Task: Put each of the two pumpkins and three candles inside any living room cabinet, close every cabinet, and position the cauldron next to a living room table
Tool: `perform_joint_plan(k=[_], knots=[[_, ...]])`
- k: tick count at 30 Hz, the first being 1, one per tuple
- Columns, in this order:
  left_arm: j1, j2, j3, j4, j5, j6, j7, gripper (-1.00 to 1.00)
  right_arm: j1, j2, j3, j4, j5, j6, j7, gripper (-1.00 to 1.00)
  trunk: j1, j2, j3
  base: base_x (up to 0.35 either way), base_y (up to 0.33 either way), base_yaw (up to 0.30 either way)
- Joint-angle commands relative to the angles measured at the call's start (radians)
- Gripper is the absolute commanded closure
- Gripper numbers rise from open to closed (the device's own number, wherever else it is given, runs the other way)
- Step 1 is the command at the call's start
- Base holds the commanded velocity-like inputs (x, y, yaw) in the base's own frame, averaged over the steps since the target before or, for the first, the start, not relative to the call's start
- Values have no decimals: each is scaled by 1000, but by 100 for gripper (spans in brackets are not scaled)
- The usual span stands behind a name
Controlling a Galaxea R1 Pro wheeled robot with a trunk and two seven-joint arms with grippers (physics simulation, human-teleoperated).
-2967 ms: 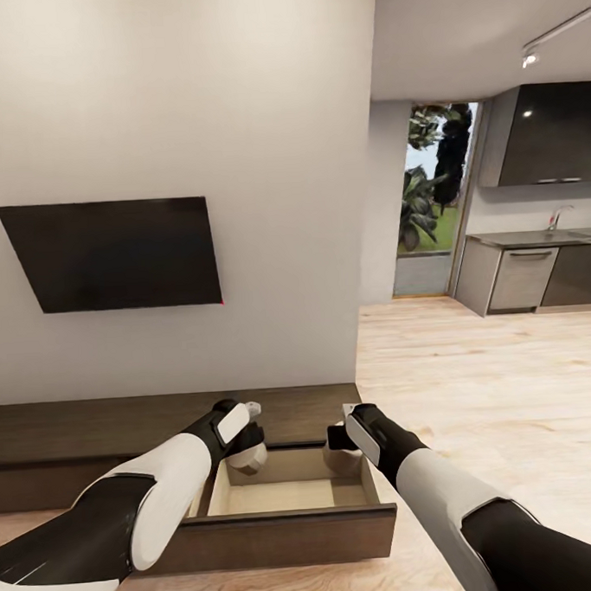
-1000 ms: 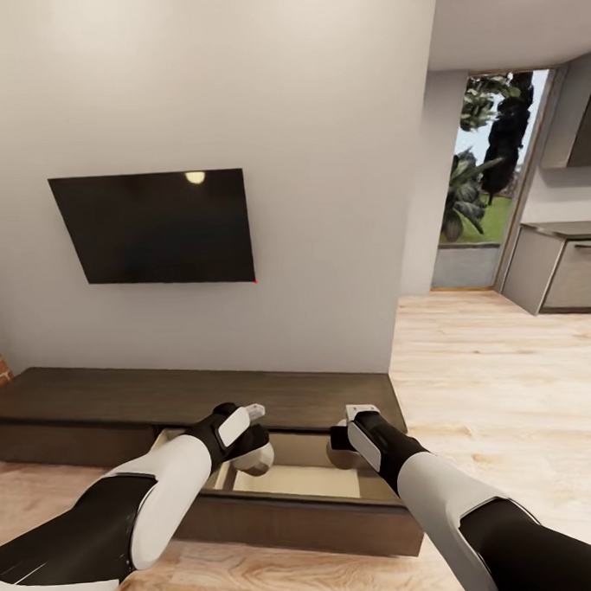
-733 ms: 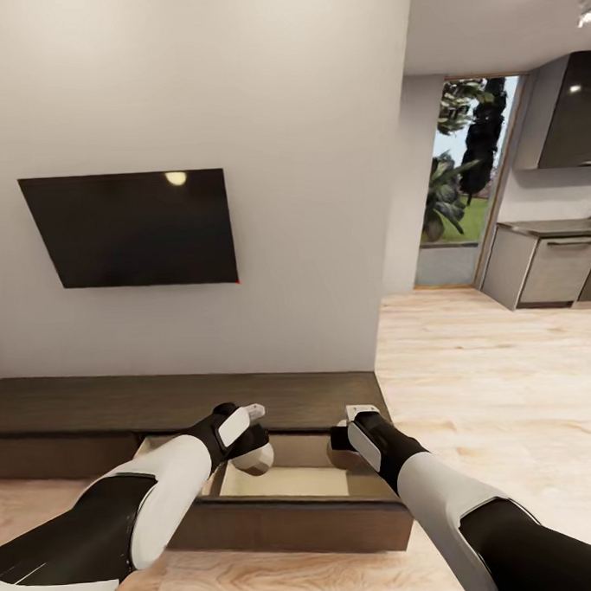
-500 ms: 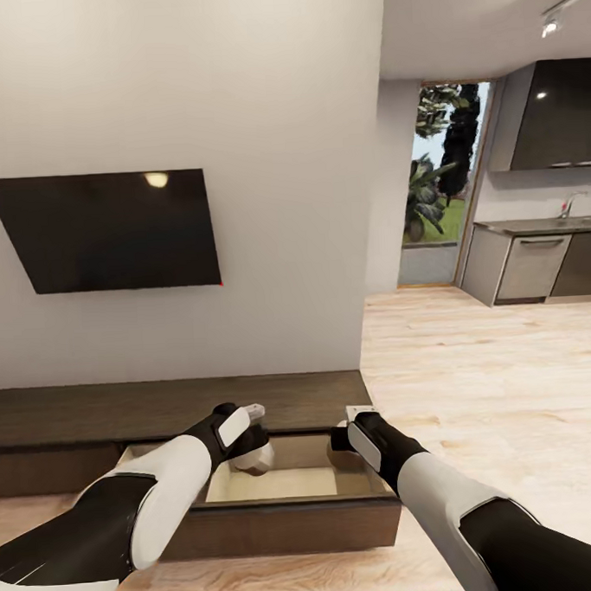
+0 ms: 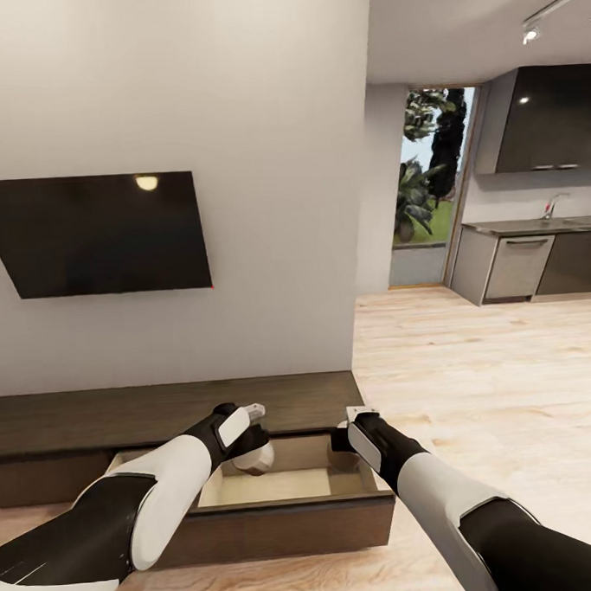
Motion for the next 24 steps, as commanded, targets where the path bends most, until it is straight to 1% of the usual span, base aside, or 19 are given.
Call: perform_joint_plan(k=[1,7,13,16,24], knots=[[0,0,-2,-2,8,4,6,100,-1,0,6,5,-9,3,-8,100,0,-1,-1,0,0,-2],[0,0,-3,6,8,3,5,100,-1,0,7,37,-9,-17,-7,100,0,-1,-1,47,0,0],[0,0,-3,12,8,3,5,100,-1,0,8,44,-9,-19,-7,100,0,-1,-1,226,0,0],[0,0,-3,22,8,2,5,100,-1,0,8,68,-9,-20,-7,100,0,-1,-1,242,0,0],[0,0,-3,33,9,3,5,100,-1,0,9,77,-9,-21,-7,100,0,-1,-1,45,0,0]])
